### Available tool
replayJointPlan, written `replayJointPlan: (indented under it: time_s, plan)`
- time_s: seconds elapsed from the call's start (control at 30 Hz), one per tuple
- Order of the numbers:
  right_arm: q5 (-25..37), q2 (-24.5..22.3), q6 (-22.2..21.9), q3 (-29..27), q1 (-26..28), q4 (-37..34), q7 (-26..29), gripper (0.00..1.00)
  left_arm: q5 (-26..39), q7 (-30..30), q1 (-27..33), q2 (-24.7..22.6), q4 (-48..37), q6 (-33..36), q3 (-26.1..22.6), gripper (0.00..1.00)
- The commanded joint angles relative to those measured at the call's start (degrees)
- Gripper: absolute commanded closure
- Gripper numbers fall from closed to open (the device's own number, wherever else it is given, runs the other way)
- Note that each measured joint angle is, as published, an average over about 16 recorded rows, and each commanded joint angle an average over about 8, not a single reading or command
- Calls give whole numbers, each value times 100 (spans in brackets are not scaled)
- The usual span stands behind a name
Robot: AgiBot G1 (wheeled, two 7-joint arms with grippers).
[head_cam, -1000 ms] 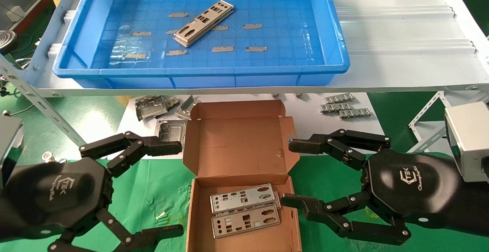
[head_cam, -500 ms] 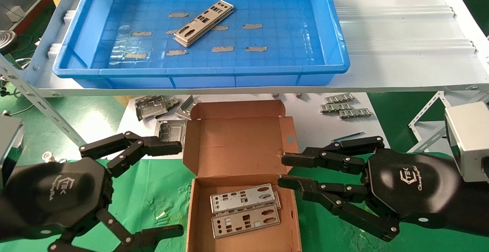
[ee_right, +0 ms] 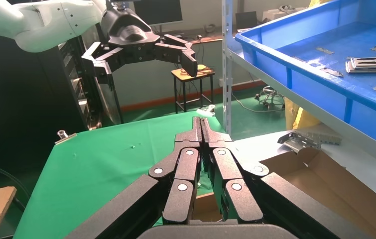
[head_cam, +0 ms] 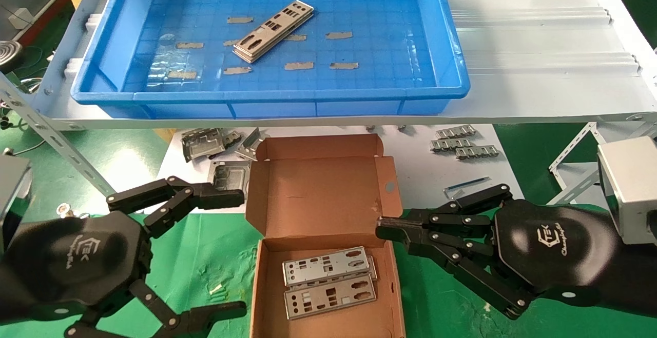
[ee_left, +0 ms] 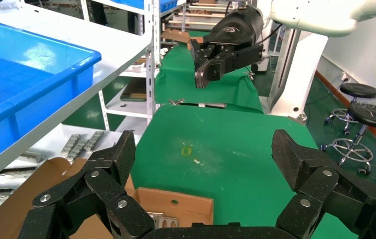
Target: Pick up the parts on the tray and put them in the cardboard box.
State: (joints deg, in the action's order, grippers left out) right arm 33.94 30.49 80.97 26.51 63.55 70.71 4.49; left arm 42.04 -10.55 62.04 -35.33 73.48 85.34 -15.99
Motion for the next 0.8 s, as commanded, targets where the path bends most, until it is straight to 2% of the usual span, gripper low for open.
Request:
replayJointPlan:
  time_s: [0.03,0.2,0.37,0.63,0.8]
  plan:
    - [0,0,0,0,0,0,0,100,-10,-2,-18,14,5,13,2,0]
    - [0,0,0,0,0,0,0,100,117,40,274,-183,-89,-175,-12,0]
    - [0,0,0,0,0,0,0,100,539,-50,1158,-728,-580,-517,-205,0]
    - [0,0,0,0,0,0,0,100,1755,65,3118,-1975,-2436,-999,-833,0]
    - [0,0,0,0,0,0,0,100,2379,404,3970,-2659,-3805,-1348,-1142,0]
